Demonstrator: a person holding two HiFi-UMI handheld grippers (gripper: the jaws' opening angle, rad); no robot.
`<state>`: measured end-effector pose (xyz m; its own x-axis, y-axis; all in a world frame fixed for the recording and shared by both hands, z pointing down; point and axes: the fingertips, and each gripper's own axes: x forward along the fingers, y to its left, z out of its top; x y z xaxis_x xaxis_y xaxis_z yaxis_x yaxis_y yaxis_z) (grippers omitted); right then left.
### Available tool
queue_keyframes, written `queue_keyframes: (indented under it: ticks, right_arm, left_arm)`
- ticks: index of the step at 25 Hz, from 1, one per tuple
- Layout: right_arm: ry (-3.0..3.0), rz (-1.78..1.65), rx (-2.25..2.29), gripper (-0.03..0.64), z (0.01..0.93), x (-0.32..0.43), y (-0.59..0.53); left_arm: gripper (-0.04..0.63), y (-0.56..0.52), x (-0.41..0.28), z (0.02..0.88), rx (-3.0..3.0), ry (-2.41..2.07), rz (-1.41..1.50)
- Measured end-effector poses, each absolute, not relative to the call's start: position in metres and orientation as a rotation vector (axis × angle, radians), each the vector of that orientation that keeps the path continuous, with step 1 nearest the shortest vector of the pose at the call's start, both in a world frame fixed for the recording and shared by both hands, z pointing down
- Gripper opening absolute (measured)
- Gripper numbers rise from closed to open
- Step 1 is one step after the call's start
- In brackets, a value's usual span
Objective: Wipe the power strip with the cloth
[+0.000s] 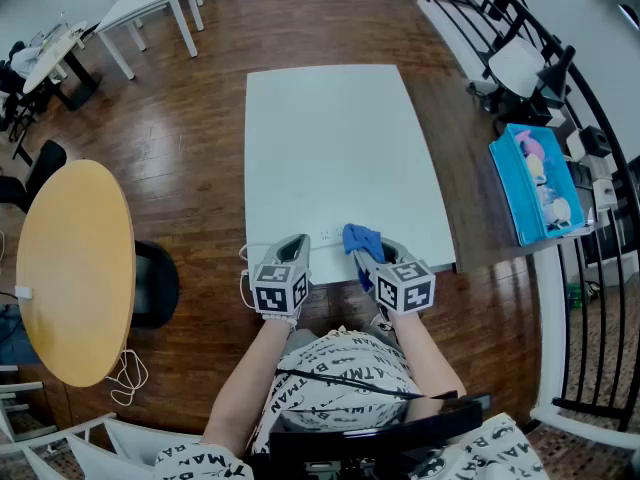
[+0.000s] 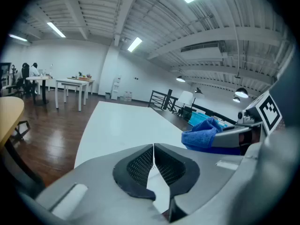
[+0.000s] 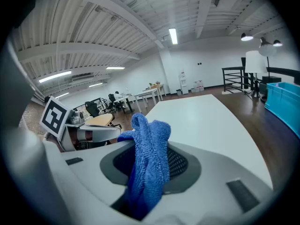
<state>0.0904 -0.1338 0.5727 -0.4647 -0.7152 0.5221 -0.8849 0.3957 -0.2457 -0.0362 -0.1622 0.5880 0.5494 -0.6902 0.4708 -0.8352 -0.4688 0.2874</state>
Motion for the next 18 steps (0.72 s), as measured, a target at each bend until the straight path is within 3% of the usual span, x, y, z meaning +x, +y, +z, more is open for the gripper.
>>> queue_keyframes:
  ticks: [5, 8, 12, 18]
  right_arm:
    - [-2.319, 0.719, 1.396, 0.133, 0.576, 0.091, -0.137]
    - [-2.312, 0.728, 1.406, 0.133, 0.577, 0.092, -0.138]
    - [-2.305, 0.728, 1.421, 0.133, 0.579, 0.096, -0.141]
    - [-2.29, 0.738, 1.422, 0.133, 0.587, 0.101, -0.142]
  left_arm:
    - [0.029, -0.163, -0.043, 0.613, 2.357, -1.181, 0.577]
    - [0.098, -0.164, -0.047, 0.629, 2.4, -1.128, 0.694]
    - [0.264, -0.166, -0.038, 0.642, 2.554, -1.012, 0.834]
    - [0.345, -0.17, -0.027, 0.676, 2.667, -0.823, 1.041]
